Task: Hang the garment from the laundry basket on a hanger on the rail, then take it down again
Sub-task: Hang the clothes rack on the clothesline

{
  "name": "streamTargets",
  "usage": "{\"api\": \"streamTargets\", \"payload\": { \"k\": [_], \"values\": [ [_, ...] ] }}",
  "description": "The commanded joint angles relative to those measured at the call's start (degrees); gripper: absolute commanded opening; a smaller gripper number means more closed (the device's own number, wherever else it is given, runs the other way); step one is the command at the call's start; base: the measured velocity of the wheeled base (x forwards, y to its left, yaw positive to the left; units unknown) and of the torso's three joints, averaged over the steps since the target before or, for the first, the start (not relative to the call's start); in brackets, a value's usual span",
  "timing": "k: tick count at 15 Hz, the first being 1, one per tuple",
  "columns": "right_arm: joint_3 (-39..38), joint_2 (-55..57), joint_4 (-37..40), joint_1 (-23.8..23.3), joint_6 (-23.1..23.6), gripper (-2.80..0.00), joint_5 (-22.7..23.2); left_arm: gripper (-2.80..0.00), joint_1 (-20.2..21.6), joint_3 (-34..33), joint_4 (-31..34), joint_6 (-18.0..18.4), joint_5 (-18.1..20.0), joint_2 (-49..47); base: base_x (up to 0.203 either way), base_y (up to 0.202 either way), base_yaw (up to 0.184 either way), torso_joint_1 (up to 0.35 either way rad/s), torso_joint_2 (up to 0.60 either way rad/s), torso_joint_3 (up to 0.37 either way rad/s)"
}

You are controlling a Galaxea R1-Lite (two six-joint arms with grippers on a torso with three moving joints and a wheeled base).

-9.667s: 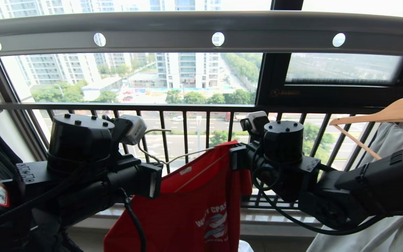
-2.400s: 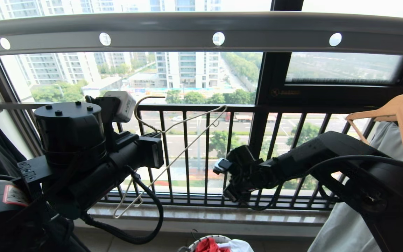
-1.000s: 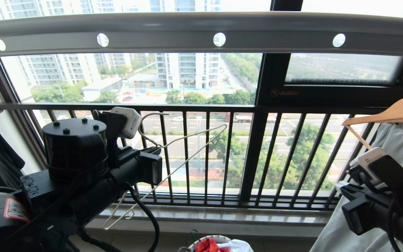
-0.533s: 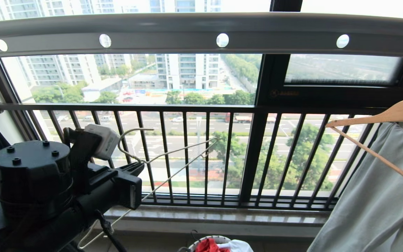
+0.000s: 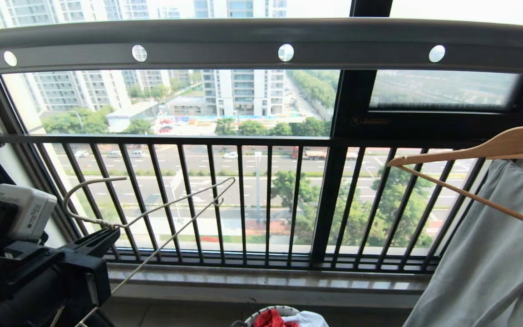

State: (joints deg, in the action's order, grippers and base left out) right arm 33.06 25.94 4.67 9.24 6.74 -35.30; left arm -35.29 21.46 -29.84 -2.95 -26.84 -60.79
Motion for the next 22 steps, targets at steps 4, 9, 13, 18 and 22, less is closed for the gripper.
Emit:
{"api": "streamTargets", "payload": {
  "k": [4,9,13,18,22],
  "values": [
    [0.5,-9.7,3.3,-5.3,0.0,-2.80,-0.1,-2.80,5.4,-0.9,-0.3,-0.1,-0.3,3.9,0.000,0.000,0.000,0.000,0.00,0.000],
    [-5.8,-19.6,6.9,-8.1,-1.8,-2.80,9.4,-2.80,6.7,-0.9,-0.2,0.0,-0.4,4.5,0.000,0.000,0.000,0.000,0.00,0.000],
    [-20.5,-25.7,5.7,-8.3,-6.0,-2.80,27.2,-2.80,7.0,-0.6,1.0,0.6,-0.9,7.1,0.000,0.000,0.000,0.000,0.00,0.000],
    [-32.4,-25.9,-5.4,-8.4,-7.5,-2.80,34.7,-2.80,7.1,0.3,2.2,3.4,-3.4,10.3,0.000,0.000,0.000,0.000,0.00,0.000],
    [-33.1,-25.9,-4.8,-8.4,-6.1,-2.80,34.6,-2.80,7.0,5.2,3.6,3.2,-3.4,10.5,0.000,0.000,0.000,0.000,0.00,0.000]
  ]
}}
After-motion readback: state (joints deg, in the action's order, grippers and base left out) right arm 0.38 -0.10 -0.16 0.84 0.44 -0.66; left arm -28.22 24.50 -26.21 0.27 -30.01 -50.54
